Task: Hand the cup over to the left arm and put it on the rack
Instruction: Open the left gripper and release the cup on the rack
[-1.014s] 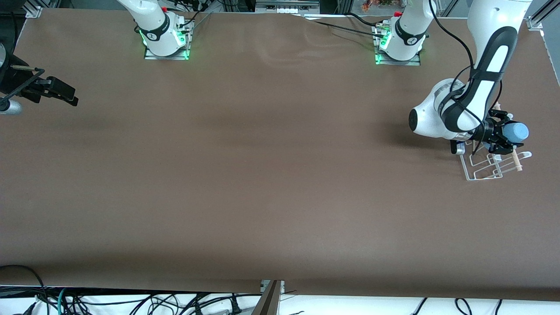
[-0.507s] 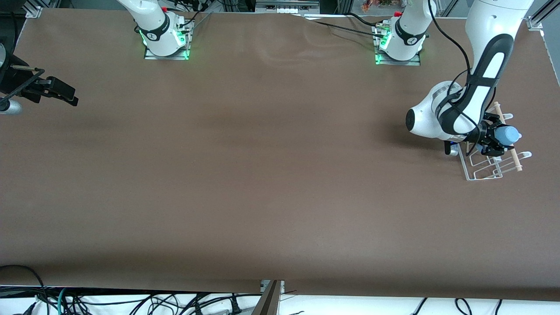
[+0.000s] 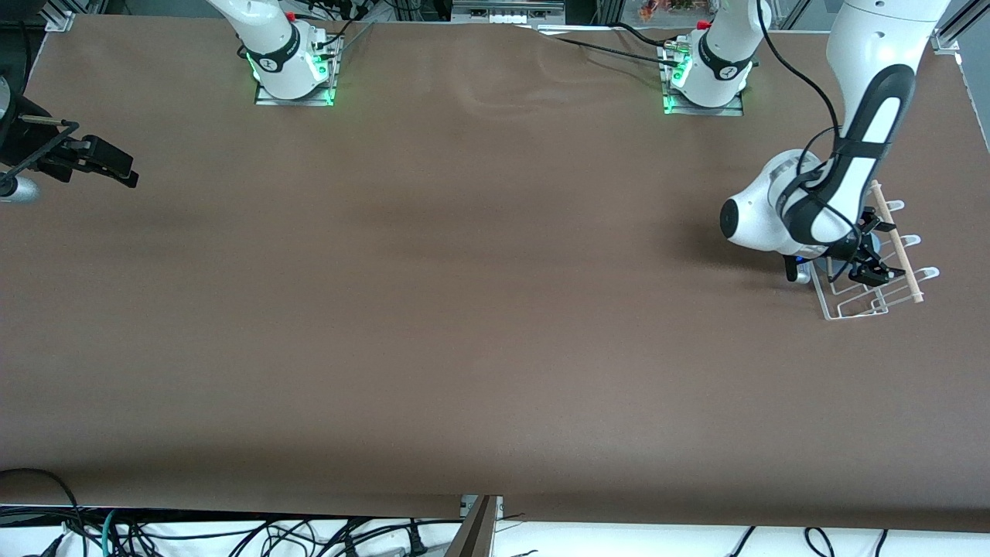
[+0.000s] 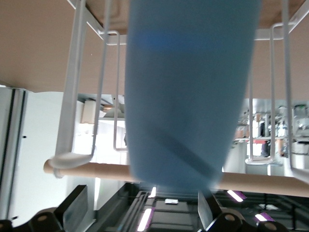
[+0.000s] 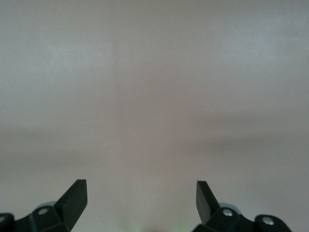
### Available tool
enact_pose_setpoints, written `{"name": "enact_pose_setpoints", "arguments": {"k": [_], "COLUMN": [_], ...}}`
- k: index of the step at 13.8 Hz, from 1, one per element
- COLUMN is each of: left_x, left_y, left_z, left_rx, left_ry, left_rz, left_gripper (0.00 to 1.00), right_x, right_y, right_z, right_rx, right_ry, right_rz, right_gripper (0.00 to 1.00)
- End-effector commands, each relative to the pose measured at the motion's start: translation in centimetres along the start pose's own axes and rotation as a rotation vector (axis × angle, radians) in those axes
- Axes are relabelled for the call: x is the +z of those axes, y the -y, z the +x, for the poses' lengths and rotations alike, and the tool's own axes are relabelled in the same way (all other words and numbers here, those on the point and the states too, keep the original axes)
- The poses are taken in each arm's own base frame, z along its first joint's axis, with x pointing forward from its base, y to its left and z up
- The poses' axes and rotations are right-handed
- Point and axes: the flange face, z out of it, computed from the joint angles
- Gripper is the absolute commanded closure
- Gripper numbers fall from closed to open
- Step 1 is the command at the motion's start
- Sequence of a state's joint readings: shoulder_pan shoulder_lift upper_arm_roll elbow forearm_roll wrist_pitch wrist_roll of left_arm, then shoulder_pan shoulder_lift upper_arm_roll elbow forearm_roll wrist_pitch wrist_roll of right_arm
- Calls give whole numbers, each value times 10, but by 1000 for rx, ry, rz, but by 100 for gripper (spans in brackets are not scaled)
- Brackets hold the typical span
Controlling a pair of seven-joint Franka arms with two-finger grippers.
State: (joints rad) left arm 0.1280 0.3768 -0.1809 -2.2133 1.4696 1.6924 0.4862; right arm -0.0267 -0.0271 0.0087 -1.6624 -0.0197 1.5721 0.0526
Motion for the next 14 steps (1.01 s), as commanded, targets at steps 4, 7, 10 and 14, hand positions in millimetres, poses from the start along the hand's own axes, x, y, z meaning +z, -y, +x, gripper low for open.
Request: {"name": "enact_pose_setpoints", "arguments": {"k": [4, 7, 10, 14], "left_x": [-46, -81, -116, -144], "left_y": [56, 81, 103, 97], "left_z": [-124, -199, -273, -344], "left_rx": [-392, -595, -769, -970], "left_ry": [-292, -514, -764, -926], "left_rz": [-296, -422, -512, -790], "left_gripper": [0, 0, 0, 0], "right_x": [-4, -4, -4, -4], "right_y": [2, 3, 3, 3], "right_z": [-3, -4, -5, -5], "right_rx": [9, 5, 6, 9], "right_ry": [-7, -2, 0, 1], "right_rz": [1, 1, 5, 7], "right_gripper": [0, 0, 0, 0]}}
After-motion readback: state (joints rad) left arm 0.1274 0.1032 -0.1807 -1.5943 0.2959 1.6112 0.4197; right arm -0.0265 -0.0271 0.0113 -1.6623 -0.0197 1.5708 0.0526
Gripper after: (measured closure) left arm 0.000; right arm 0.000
